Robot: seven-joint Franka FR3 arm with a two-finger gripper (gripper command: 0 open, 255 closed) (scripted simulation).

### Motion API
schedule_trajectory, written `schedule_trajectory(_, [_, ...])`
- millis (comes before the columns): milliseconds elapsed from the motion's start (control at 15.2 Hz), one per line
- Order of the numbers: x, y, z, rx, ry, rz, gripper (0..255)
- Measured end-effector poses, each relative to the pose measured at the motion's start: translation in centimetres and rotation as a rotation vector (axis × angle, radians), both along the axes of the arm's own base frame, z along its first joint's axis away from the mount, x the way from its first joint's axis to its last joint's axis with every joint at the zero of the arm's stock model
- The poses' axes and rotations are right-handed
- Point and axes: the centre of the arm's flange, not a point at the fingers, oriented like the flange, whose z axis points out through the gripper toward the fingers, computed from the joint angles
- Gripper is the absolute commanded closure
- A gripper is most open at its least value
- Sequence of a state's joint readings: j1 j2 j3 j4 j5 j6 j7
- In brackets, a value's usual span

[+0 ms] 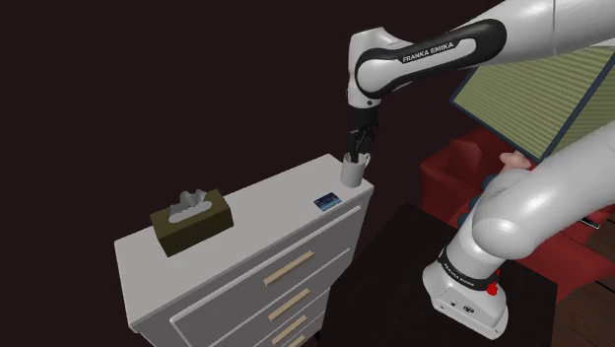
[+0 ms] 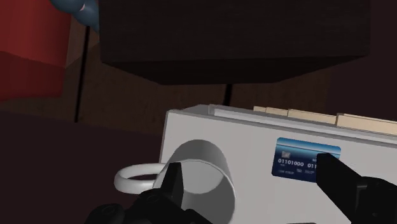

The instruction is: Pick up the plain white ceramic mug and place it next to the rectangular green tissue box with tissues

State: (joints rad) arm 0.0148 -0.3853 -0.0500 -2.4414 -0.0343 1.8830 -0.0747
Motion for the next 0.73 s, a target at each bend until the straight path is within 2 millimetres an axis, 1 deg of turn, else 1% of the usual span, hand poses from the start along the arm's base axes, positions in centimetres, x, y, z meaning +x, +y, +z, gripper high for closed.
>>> schedule_trajectory(198, [2.7,0.0,-2.7,-0.017,-0.004,0.018,0])
schedule_trajectory(264, [3.3,0.0,-3.6,-0.021,-0.004,0.022,0])
schedule_trajectory(462, [3.8,0.1,-5.4,-0.025,-0.006,0.027,0])
schedule_trajectory(726, [3.6,0.0,-7.4,-0.026,-0.006,0.028,0])
